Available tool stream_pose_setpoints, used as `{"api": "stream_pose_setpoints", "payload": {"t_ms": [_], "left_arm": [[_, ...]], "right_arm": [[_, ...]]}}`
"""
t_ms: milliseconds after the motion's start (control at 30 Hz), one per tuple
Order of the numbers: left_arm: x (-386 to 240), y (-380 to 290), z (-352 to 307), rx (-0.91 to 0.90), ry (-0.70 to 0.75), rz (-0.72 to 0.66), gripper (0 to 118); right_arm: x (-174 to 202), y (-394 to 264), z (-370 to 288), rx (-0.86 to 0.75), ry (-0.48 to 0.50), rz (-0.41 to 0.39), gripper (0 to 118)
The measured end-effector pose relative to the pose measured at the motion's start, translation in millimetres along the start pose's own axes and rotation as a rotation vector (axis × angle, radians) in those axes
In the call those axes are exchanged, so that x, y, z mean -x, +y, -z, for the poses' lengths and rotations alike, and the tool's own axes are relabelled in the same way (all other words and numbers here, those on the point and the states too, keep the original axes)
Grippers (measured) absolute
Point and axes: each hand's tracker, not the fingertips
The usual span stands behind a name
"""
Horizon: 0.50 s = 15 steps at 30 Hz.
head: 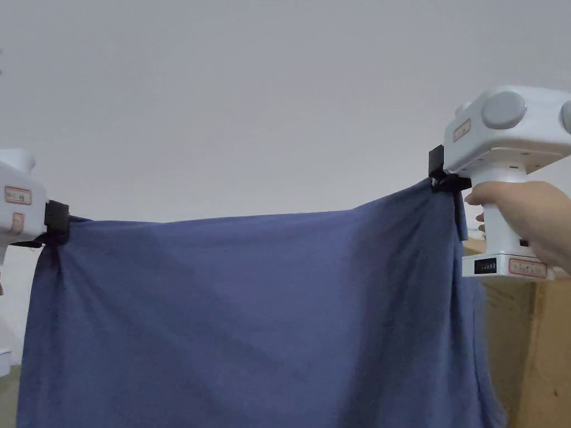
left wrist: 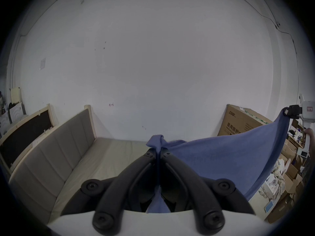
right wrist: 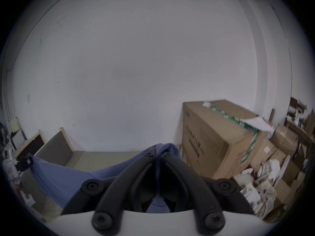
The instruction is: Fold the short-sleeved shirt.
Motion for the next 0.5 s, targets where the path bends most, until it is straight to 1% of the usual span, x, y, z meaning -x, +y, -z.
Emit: {"api": "stream_pose_setpoints", "payload": {"t_ms": [67, 167, 300, 400, 500], "left_arm": [[-2.4, 15.6, 20.6, -0.015, -0.006, -0.016, 3], [-3.4, 35.4, 53.0, -0.047, -0.002, -0.048, 3], [-6.4, 48.0, 82.3, -0.115, 0.010, -0.062, 3], [-9.7, 40.3, 102.3, -0.122, 0.024, -0.065, 3], [-8.7, 5.7, 121.7, -0.066, 0.038, -0.061, 3]], "right_arm": [[4.4, 19.8, 12.6, -0.022, -0.004, 0.006, 3], [11.8, 43.2, 24.1, -0.099, -0.041, -0.013, 3], [17.3, 50.6, 41.3, -0.153, -0.070, -0.043, 3], [17.8, 31.6, 62.5, -0.149, -0.079, -0.052, 3], [15.8, -16.8, 91.0, -0.112, -0.085, -0.047, 3]]}}
